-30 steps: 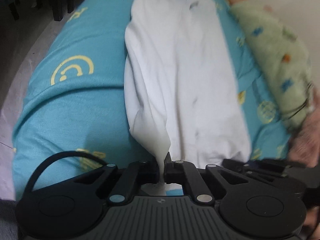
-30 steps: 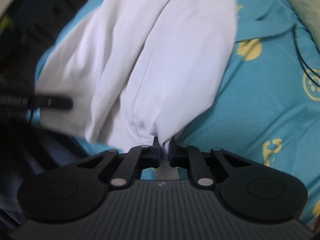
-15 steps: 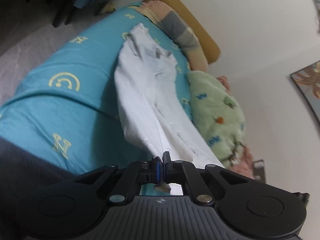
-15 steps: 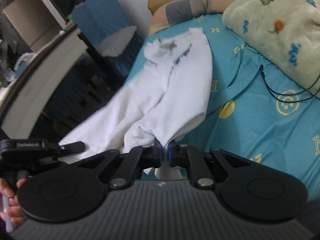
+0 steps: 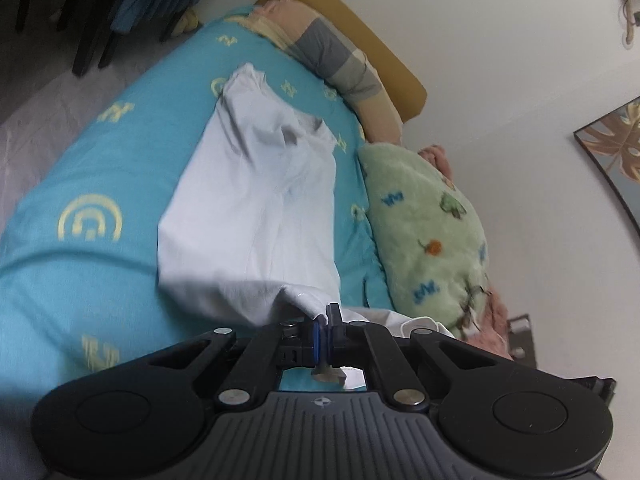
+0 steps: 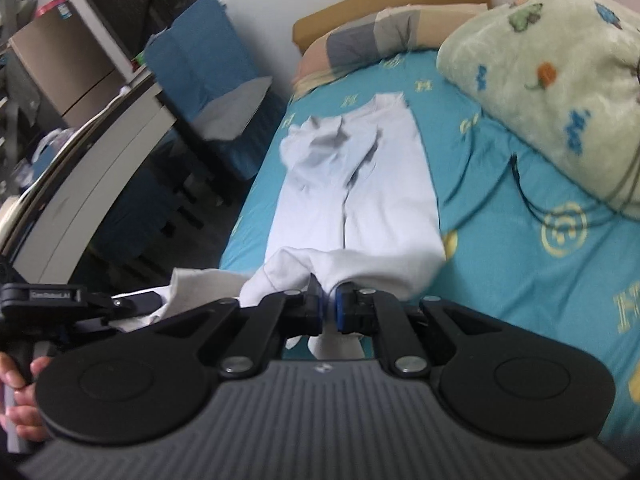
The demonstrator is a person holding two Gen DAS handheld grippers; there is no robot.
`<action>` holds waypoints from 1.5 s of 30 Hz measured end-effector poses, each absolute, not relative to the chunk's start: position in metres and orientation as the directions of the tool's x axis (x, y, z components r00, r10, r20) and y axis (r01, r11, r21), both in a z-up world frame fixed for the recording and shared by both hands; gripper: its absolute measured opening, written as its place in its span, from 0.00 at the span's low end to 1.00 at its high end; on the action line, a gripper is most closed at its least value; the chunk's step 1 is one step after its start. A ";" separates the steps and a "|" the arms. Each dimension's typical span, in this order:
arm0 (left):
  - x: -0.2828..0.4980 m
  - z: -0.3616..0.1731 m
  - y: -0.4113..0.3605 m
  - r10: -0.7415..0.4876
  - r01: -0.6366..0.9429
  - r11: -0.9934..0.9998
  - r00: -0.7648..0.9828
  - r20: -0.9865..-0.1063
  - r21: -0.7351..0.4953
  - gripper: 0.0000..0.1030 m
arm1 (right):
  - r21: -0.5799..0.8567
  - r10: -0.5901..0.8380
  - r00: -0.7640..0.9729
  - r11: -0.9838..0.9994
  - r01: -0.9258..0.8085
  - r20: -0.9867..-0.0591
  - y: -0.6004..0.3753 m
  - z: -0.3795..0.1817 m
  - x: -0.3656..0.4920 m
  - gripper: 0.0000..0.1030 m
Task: Fold clothes
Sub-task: 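Grasp the hem with both grippers and fold it up toward the collar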
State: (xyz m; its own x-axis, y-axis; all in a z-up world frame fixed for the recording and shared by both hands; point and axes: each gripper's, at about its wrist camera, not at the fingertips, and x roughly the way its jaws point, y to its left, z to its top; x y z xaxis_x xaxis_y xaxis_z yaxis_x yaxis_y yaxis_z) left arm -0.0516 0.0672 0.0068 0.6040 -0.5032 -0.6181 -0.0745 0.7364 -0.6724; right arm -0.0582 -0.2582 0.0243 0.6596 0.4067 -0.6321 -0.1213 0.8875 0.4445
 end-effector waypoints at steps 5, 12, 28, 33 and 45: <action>0.015 -0.010 0.061 -0.374 -0.060 0.822 0.692 -0.617 -0.566 0.04 | 0.389 0.374 0.666 0.911 -0.134 -0.645 -0.243 0.002 0.014 0.10; 0.091 -0.050 0.051 -0.247 -0.077 0.881 0.769 -0.590 -0.468 0.05 | 0.345 0.316 0.697 0.933 -0.104 -0.644 -0.231 -0.047 0.102 0.11; 0.169 -0.142 0.033 -0.076 -0.068 0.979 0.755 -0.651 -0.193 0.05 | 0.180 0.235 0.738 0.971 -0.155 -0.632 -0.212 -0.144 0.185 0.12; 0.168 -0.146 0.024 -0.082 -0.019 0.990 0.741 -0.667 -0.143 0.11 | 0.181 0.252 0.720 0.968 -0.176 -0.646 -0.208 -0.142 0.187 0.34; 0.114 -0.102 -0.008 -0.062 0.020 0.997 0.785 -0.616 -0.075 0.76 | 0.200 0.260 0.791 0.964 -0.177 -0.554 -0.214 -0.098 0.149 0.78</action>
State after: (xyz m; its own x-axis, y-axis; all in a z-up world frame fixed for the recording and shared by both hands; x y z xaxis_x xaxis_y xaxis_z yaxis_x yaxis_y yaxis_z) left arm 0.1135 -0.0081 -0.1018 0.7851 -0.0618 -0.6163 0.0197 0.9970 -0.0749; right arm 0.1491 -0.2139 -0.0979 0.7908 0.2598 -0.5542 -0.1767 0.9638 0.1998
